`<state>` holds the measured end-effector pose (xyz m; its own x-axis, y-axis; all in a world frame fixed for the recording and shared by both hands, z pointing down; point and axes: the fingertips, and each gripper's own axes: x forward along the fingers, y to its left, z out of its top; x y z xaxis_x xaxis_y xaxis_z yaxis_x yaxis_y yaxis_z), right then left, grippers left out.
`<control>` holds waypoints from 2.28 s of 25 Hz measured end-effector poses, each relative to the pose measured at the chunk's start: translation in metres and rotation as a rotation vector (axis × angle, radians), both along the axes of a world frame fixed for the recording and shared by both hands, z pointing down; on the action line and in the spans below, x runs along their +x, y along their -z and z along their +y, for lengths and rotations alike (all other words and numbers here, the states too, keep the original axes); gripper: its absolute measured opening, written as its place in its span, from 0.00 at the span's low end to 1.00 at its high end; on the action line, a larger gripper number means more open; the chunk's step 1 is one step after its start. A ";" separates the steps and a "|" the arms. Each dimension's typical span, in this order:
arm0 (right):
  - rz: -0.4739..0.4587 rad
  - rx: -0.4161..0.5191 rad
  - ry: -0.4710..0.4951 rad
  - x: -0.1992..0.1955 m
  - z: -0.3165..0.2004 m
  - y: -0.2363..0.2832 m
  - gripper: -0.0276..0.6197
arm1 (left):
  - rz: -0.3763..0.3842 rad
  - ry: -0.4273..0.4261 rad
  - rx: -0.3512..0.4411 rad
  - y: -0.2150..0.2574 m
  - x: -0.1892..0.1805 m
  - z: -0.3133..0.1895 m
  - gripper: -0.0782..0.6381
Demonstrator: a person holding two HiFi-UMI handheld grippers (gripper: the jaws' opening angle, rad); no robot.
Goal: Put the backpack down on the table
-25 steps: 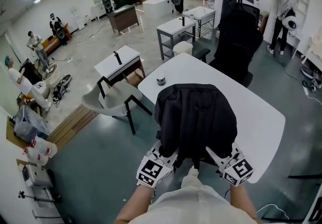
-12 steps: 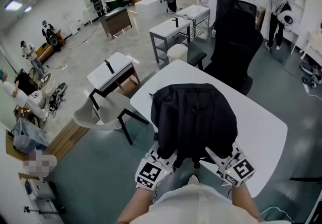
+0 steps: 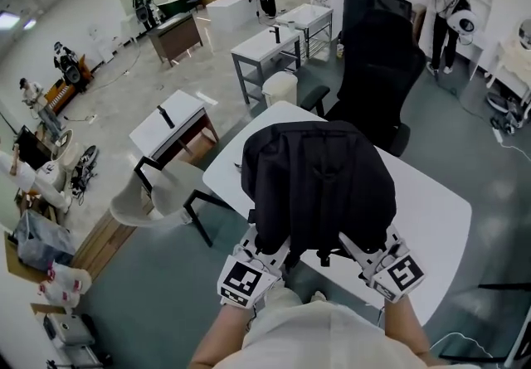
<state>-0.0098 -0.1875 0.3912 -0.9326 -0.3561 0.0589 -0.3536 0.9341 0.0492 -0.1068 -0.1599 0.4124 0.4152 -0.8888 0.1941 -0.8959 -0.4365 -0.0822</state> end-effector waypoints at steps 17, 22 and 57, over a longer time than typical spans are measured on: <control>0.008 0.088 -0.221 -0.046 -0.047 0.048 0.30 | 0.001 -0.245 0.058 0.045 -0.050 -0.071 0.20; 0.014 0.114 -0.243 -0.058 -0.080 0.049 0.30 | -0.005 -0.275 0.080 0.045 -0.062 -0.107 0.20; 0.127 -0.090 -0.439 -0.059 -0.192 -0.158 0.31 | 0.021 -0.292 -0.143 -0.163 -0.063 -0.222 0.20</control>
